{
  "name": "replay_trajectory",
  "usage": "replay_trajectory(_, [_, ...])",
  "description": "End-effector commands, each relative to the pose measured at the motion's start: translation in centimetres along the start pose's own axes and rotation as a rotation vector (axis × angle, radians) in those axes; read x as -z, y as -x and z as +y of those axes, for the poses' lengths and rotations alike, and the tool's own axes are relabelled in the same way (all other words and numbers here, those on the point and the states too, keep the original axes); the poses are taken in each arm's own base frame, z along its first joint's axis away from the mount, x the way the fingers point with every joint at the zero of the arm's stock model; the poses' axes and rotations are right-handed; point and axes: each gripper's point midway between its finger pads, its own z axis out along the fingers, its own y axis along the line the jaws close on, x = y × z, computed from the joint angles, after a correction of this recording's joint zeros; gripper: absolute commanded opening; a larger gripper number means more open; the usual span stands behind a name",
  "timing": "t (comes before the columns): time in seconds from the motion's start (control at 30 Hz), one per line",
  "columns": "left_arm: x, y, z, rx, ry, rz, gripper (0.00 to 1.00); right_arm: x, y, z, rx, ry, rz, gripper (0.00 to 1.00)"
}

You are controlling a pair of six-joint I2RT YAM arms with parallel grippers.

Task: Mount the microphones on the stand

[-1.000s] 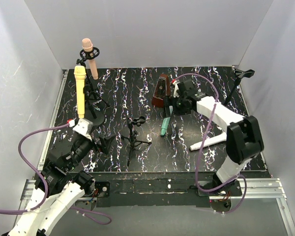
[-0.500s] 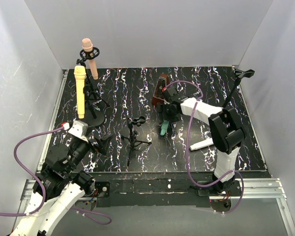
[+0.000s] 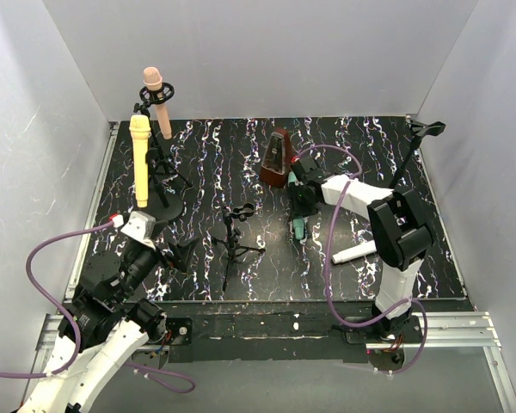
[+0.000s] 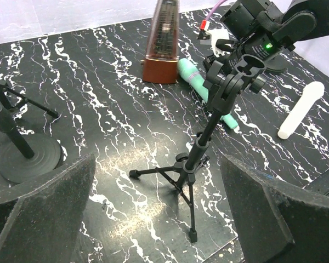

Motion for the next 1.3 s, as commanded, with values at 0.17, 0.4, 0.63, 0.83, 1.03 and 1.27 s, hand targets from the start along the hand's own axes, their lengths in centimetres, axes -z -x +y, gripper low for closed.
replay_trajectory(0.17, [-0.4, 0.2, -1.5, 0.071, -0.07, -0.016, 0.98, 3.1, 0.3, -4.3, -0.048, 0.057, -0.041, 0.11])
replay_trajectory(0.4, [-0.4, 2.7, -4.3, 0.223, -0.198, -0.09, 0.98, 8.6, 2.7, -4.0, -0.087, 0.257, -0.177, 0.04])
replay_trajectory(0.63, [-1.3, 7.1, -5.5, 0.348, -0.228, -0.114, 0.98, 15.7, 2.5, -0.5, 0.154, 0.527, -0.351, 0.01])
replay_trajectory(0.83, [-3.2, 11.1, -7.4, 0.447, -0.309, -0.157, 0.98, 22.3, 0.4, 0.6, 0.313, 0.751, -0.502, 0.01])
replay_trajectory(1.03, [-6.4, 13.3, -10.4, 0.582, -0.48, -0.156, 0.98, 26.7, -1.8, 1.4, 0.421, 0.924, -0.587, 0.01])
replay_trajectory(1.27, [-10.3, 14.2, -13.9, 0.565, -0.578, -0.041, 0.98, 29.1, -2.3, 1.1, 0.457, 0.983, -0.641, 0.01])
